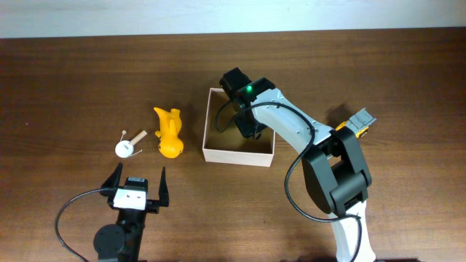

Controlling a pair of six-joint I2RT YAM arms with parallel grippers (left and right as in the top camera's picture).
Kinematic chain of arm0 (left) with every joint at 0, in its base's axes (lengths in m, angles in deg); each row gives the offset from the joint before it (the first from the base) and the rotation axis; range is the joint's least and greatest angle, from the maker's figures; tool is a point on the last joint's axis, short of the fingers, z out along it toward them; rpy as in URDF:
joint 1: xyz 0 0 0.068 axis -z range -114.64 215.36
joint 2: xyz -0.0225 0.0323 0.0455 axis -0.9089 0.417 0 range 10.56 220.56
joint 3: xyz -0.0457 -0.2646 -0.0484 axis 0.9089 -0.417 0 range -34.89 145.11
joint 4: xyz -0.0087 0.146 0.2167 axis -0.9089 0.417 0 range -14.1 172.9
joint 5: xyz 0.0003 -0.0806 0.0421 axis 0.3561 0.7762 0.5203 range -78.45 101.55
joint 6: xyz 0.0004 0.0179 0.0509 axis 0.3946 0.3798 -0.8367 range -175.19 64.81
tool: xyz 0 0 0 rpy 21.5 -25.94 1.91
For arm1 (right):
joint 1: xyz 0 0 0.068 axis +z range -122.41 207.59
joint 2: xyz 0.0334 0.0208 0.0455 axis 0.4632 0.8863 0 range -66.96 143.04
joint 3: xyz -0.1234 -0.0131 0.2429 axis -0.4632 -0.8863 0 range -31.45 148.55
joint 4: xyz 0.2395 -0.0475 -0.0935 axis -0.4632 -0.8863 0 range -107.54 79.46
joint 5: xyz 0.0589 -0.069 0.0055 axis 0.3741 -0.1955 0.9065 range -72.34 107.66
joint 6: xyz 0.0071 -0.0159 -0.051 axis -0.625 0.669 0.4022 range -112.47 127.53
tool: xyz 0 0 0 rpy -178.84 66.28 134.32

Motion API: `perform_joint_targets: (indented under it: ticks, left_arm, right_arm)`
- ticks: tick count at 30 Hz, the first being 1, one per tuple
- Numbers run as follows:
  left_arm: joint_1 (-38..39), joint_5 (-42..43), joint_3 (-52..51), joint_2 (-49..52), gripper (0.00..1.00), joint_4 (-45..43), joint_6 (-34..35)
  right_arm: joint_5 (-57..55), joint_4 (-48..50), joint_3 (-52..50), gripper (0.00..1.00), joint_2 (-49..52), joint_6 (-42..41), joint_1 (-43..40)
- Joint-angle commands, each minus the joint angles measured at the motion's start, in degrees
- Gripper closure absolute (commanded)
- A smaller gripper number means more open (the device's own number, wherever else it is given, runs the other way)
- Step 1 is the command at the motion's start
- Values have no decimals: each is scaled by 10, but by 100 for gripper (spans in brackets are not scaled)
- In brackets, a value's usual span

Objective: Pack container
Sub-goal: 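Open the right gripper to release the cube and rise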

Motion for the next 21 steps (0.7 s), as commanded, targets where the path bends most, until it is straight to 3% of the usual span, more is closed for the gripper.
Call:
perform_joint_targets:
  ticks: [1,5,12,21]
  left_arm:
    - [-2,-4,-3,-5,1,2,-9]
    - [-2,-4,-3,-5,1,2,-10]
    - [-2,-4,-3,-5,1,2,-9]
    - [-2,-4,-3,-5,1,2,-9]
  right_arm:
    - [-38,8,-5,96,-1,9,-2]
    - [-16,10,-5,96,-1,28,-1]
    - [124,35,-5,96,-1,105,5]
    - [102,114,-5,96,-1,136,2]
